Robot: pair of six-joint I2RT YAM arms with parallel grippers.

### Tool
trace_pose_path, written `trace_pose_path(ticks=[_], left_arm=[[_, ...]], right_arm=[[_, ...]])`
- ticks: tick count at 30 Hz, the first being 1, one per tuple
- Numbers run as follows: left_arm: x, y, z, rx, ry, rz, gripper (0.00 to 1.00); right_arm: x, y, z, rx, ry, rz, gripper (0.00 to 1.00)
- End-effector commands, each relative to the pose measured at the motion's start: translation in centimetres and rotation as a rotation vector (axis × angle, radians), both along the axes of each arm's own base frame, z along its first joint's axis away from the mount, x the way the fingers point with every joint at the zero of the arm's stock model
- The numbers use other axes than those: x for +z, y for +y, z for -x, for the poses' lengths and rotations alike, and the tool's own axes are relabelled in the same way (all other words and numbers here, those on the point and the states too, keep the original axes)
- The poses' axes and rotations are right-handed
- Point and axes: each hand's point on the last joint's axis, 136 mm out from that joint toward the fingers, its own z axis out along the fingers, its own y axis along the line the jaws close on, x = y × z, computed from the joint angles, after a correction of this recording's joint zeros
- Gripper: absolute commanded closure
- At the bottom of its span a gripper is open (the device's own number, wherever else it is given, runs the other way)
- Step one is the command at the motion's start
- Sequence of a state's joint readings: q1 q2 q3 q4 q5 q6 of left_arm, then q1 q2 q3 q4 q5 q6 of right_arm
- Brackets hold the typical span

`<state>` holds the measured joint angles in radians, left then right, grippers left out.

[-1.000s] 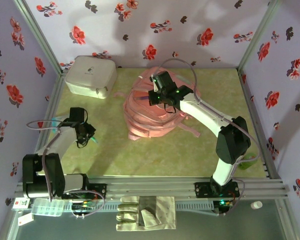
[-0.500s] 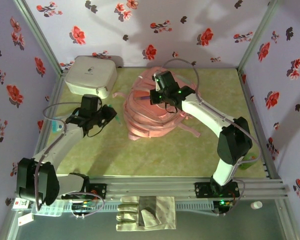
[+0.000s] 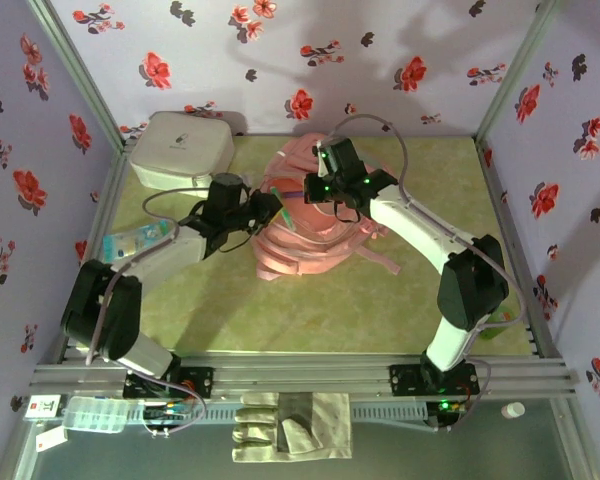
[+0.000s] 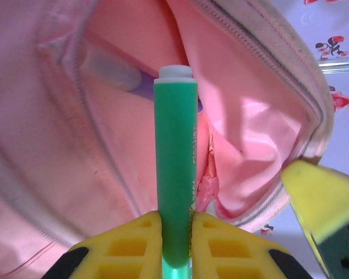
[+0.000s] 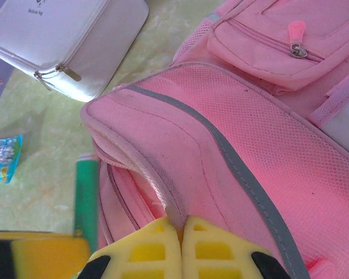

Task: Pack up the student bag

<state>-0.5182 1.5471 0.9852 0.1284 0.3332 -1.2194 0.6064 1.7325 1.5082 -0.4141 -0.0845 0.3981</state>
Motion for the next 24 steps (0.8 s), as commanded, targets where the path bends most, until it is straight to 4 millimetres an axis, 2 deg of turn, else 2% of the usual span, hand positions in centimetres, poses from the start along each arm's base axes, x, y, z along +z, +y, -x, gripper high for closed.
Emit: trace_pose_path(ticks=[1,3,7,10,14,21,24], left_arm=[[2.0,-1.8,-1.9,0.012,-0.031,0.078,0.85],[2.4,-2.6,-2.6,0.012,-0.041,0.077,0.85],[1.1,-3.5,-3.7,0.035,0.001,0.058,0.83],[0.2,-3.9,-4.0,0.049,0.038,0.061,0.72],[0.4,-4.0,-4.1,0.044,0.032,0.049,0.64],[1.0,-2.2,-3.4,0.051,0.016,-0.022,0.62],[1.4,-0.6,-2.8,0.057,0.000,-0.060,0.61]], right_arm=[[5.1,0.2,-1.0,-0.027,-0.103,-0.125,1.00],[5.2,0.2,-1.0,-0.026,-0.104,-0.129,1.00],[5.4,0.2,-1.1,-0.028,-0.107,-0.138,1.00],[5.5,0.1,-1.1,-0.031,-0.107,-0.143,1.00],[5.6,0.2,-1.0,-0.026,-0.105,-0.151,1.00],[5.4,0.0,-0.8,-0.030,-0.102,-0.147,1.00],[5.1,-0.1,-0.7,-0.026,-0.097,-0.138,1.00]])
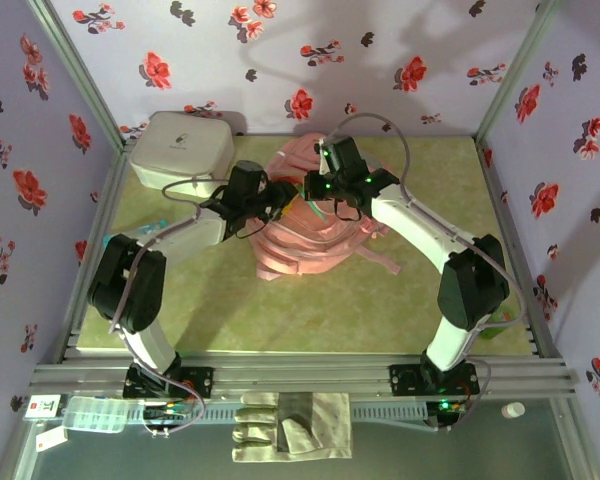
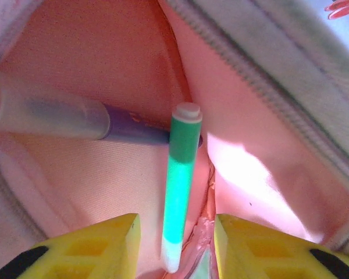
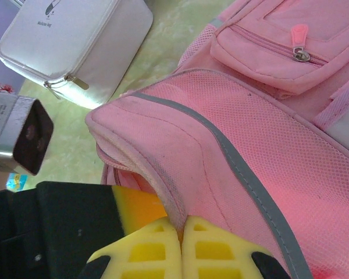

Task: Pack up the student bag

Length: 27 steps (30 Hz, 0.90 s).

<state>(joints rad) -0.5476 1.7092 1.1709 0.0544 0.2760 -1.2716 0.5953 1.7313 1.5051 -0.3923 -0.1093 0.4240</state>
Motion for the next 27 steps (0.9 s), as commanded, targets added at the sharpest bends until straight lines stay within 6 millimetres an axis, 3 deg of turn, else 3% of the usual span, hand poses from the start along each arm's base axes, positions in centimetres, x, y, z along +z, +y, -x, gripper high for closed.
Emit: trace_pose_path(ticks=[1,10,12,14,18,22,27], left_arm=[[2.1,2.7,0.6,0.019,-0.063,-0.058,0.60],[-0.1,10.3,2.1,0.026,-0.058,-0.282,0.45],[-0.9,11.5,2.1,0.009,-0.038,-0.333,0.42],[-1.3,12.2,1.8,-0.025,-0.050,-0.381,0.39],[-2.4,13.6,1.1,-0.052,-0.053,-0.435,0.36],[-2.7,13.9,0.4,-0.085,-0.072,-0.447,0.31],[-4.7,12.9,-0.6,-0.156,-0.061,-0.451,0.30]], right_arm=[[4.4,0.0,-0.2,-0.010,-0.094,-0.093,1.00],[0.2,0.9,2.3,0.113,0.020,-0.027,1.00],[-0.9,1.1,3.1,0.148,0.047,0.022,0.88],[-1.3,1.2,3.8,0.165,0.071,0.048,0.67],[0.0,0.4,4.1,0.128,0.025,0.027,0.44],[0.7,-1.4,3.9,0.042,-0.028,0.036,0.36],[-1.8,-2.7,3.7,-0.075,0.042,0.024,0.34]])
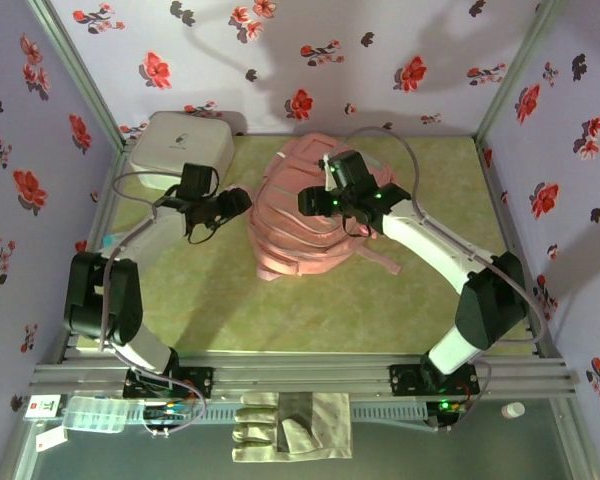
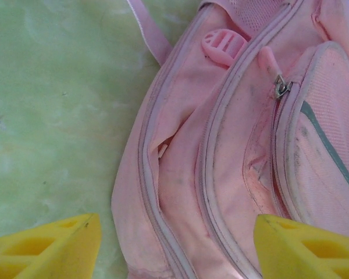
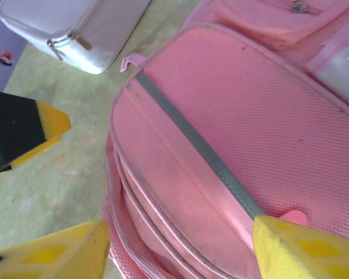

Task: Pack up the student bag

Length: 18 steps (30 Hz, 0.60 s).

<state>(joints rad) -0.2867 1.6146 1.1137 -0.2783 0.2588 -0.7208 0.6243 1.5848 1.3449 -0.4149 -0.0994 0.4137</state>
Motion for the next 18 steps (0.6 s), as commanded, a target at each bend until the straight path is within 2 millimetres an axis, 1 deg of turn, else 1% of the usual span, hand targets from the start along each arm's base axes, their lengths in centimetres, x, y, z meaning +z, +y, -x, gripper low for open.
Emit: trace_pose_path(ticks=[1,4,8,11,14,16,18], left_arm=[[-1.4,-0.8,-0.8,-0.081,0.014,-0.026,0.31],[-2.9,-1.5,-1.1,-0.105,0.042,-0.016,0.34],[-4.5,-2.3,-1.1,-0.129,0.078,0.016,0.38],[-5.0,-3.3,-0.9,-0.147,0.094,0.078,0.43],[-5.4,-4.3,-0.6,-0.161,0.105,0.126,0.53],[-5.6,-5.1,-0.3,-0.170,0.112,0.146,0.57],[-6.0,-5.8,0.2,-0.181,0.125,0.154,0.59]], right_arm=[[-1.6,-1.3,-0.7,-0.128,0.037,-0.019,0.34],[-2.7,-1.0,-0.6,-0.146,0.077,-0.050,0.34],[-3.6,-1.2,-0.4,-0.162,0.107,-0.043,0.34],[-4.4,-1.6,-0.3,-0.180,0.118,-0.030,0.35],[-5.3,-2.1,-0.2,-0.209,0.130,-0.011,0.35],[-5.7,-2.5,-0.3,-0.225,0.135,-0.005,0.35],[-5.9,-2.9,-0.3,-0.244,0.141,-0.003,0.35]])
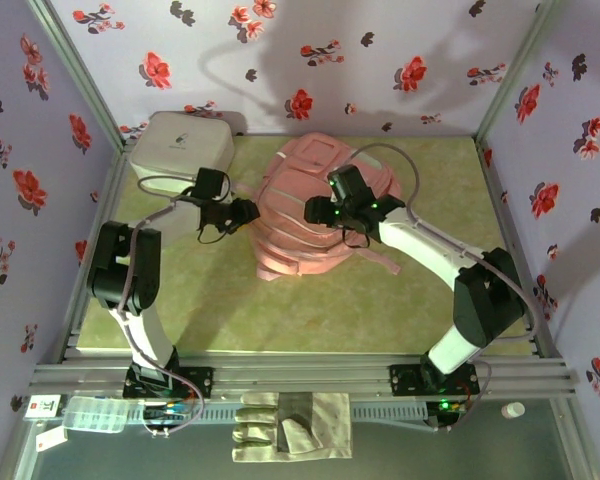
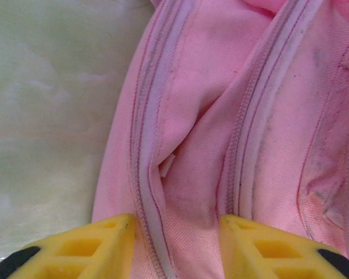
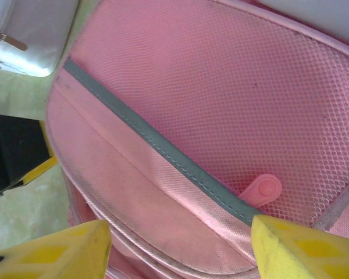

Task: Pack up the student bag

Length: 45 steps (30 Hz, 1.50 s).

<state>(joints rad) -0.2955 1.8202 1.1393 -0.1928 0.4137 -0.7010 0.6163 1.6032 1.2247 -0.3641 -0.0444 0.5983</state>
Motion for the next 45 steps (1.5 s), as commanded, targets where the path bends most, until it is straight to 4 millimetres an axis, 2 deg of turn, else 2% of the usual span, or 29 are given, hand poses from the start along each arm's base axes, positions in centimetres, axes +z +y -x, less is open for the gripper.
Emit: trace_pose_path(ticks=[1,6,11,14,19,23,26,29,33,39,42,45], left_arm=[[-0.3,-3.1,1.1,-0.065,0.016,0.079,0.62],[-0.4,-5.6,3.9,-0.092,0.027,0.116,0.67],[-0.3,-9.6,7.8,-0.118,0.039,0.156,0.67],[0.3,-11.3,9.1,-0.148,0.023,0.142,0.65],[2.4,-11.9,10.4,-0.187,-0.025,0.131,0.58],[3.6,-9.4,11.1,-0.271,-0.101,-0.025,0.44],[5.6,-7.3,11.0,-0.410,-0.209,-0.198,0.25],[7.7,-6.0,9.7,-0.566,-0.372,-0.380,0.15],[9.2,-6.6,7.1,-0.754,-0.574,-0.525,0.11],[8.0,-8.1,3.8,-0.962,-0.715,-0.628,0.11],[7.5,-8.3,2.1,-1.005,-0.689,-0.571,0.15],[7.2,-8.9,1.4,-1.056,-0.676,-0.466,0.18]], right_arm=[[-0.7,-1.4,-0.7,-0.077,0.002,0.016,0.36],[-0.4,-3.9,-1.0,-0.157,-0.021,0.039,0.35],[-0.4,-8.1,-1.6,-0.289,-0.030,0.052,0.35],[-0.5,-10.5,-2.1,-0.356,-0.031,0.050,0.35],[-0.6,-14.0,-2.3,-0.440,-0.033,0.049,0.33],[-0.3,-16.3,-2.3,-0.480,-0.040,0.053,0.32],[-0.3,-17.3,-2.1,-0.491,-0.039,0.036,0.30],[-0.4,-17.4,-1.9,-0.478,-0.035,0.008,0.29],[-0.8,-17.2,-1.3,-0.466,-0.024,-0.021,0.24],[-1.4,-17.6,0.3,-0.477,-0.013,-0.040,0.18],[-2.6,-17.9,1.3,-0.501,0.027,-0.052,0.16],[-4.0,-17.8,1.9,-0.517,0.063,-0.080,0.16]])
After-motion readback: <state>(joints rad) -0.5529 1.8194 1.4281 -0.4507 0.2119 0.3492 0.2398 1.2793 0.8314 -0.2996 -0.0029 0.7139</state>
